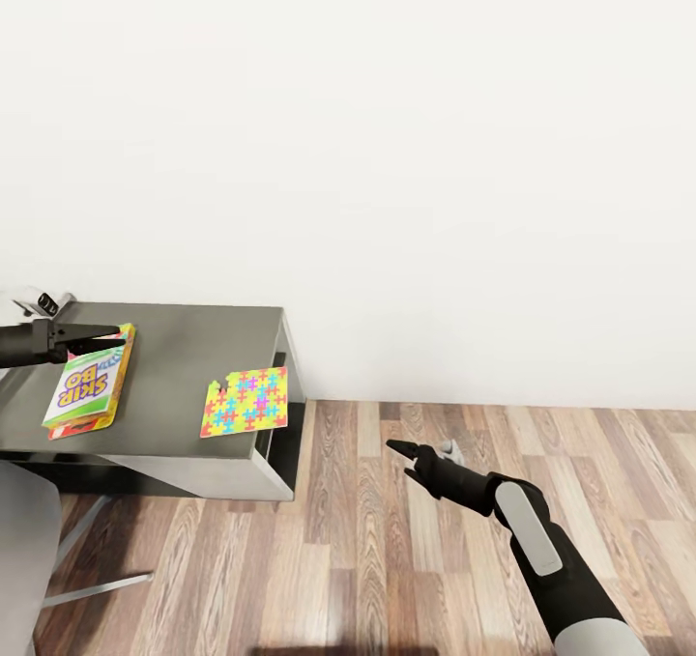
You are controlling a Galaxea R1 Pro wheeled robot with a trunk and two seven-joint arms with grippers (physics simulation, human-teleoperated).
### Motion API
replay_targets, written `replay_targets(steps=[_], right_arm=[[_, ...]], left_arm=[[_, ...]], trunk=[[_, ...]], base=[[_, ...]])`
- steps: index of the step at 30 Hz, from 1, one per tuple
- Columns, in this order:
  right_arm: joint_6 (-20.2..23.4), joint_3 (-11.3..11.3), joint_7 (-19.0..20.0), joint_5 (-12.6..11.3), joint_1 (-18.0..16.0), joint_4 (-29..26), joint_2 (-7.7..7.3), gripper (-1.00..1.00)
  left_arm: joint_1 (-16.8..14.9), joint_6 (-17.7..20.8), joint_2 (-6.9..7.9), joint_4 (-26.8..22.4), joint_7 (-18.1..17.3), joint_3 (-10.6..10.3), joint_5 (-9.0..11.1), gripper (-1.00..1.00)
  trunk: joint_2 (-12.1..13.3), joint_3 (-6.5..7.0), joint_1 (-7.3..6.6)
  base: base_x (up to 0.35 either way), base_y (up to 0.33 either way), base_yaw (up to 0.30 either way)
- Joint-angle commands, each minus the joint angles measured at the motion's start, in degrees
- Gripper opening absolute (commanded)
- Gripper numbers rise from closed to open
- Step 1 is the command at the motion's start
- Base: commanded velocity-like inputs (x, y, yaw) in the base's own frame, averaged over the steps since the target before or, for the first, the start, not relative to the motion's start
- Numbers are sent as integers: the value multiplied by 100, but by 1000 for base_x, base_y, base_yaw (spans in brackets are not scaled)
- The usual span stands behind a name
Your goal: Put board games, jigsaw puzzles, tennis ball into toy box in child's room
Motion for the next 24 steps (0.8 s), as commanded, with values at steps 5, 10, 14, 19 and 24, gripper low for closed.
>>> replay_targets(steps=[5, 10, 14, 19, 24], right_arm=[[-92, 7, 45, 21, 5, 2, -2, 100], [-204, 13, 50, 17, 7, 17, -1, 100], [-246, 19, 51, 14, 8, 22, 0, 100], [-265, 17, 51, 15, 8, 24, 6, 100], [-268, 25, 51, 16, 8, 30, 16, 100]], left_arm=[[-3, 61, 2, 0, -22, -4, -2, 100], [-3, 54, 2, 0, -22, -4, -2, 100], [-3, 53, 2, 0, -22, -4, -2, 100], [-3, 52, 2, 0, -22, -4, -17, 100], [-3, 52, 2, 0, -22, -4, -26, 100]], trunk=[[-5, -6, 1], [-5, -6, 1], [-5, -6, 1], [-5, -6, 1], [-5, -4, 1]], base=[[4, 0, 3], [71, 0, 1], [155, 0, 0], [146, 0, 0], [38, 0, 19]])
